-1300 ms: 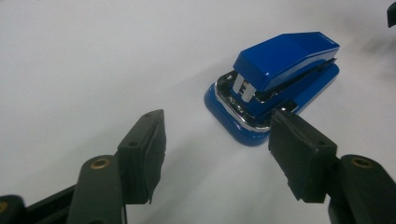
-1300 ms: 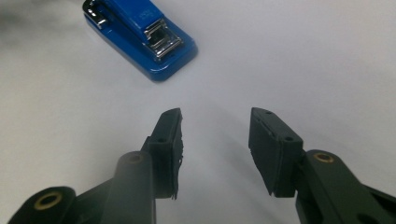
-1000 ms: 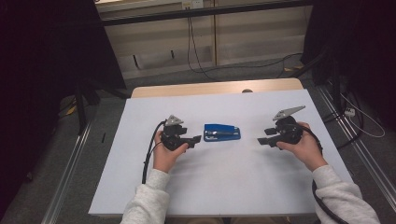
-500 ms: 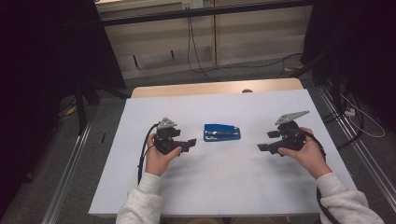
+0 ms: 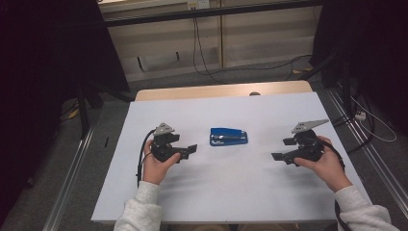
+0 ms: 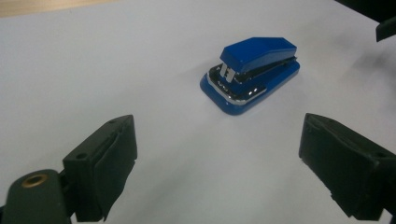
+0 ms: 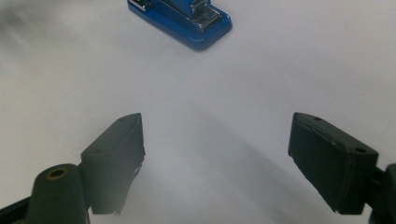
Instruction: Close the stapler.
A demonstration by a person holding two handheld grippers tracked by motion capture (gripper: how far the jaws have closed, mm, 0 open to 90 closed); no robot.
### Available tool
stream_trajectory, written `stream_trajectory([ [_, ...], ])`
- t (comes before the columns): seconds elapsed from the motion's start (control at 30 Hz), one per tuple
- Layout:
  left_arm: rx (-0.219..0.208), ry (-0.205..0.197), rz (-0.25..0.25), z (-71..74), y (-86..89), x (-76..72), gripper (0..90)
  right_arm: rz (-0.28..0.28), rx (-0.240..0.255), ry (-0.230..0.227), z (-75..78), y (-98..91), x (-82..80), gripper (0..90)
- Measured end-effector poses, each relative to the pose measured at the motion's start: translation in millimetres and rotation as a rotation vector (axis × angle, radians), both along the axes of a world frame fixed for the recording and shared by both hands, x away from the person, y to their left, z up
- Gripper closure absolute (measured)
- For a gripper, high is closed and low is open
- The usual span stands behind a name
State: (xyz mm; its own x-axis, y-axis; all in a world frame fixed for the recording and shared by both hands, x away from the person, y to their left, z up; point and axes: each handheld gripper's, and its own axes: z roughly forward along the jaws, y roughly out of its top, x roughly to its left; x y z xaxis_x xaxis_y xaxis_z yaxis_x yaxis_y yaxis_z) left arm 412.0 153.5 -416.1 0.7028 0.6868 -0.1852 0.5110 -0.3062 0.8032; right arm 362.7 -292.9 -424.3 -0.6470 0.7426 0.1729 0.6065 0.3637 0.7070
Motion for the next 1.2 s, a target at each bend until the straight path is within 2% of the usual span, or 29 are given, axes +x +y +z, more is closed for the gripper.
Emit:
stream_trajectory([
  [0.07, 0.014, -0.008, -0.008, 0.9, 2.7, -1.2, 10.4, 0.0, 0.003, 0.004, -0.6, -2.0, -2.1, 16.4],
  [0.43, -0.014, -0.019, 0.001, 4.9, 13.7, -7.9, 9.8, 0.0, 0.0, -0.002, -1.0, -7.9, -14.0, 14.7],
  [1.03, -0.01, -0.021, 0.012, 9.4, 33.5, -18.4, 9.1, 0.01, -0.009, 0.004, -2.7, -9.6, -26.1, 14.5],
  [1.2, -0.024, -0.026, 0.038, 10.1, 42.5, -22.7, 9.1, 0.009, -0.012, 0.004, -3.2, -10.6, -28.6, 14.5],
])
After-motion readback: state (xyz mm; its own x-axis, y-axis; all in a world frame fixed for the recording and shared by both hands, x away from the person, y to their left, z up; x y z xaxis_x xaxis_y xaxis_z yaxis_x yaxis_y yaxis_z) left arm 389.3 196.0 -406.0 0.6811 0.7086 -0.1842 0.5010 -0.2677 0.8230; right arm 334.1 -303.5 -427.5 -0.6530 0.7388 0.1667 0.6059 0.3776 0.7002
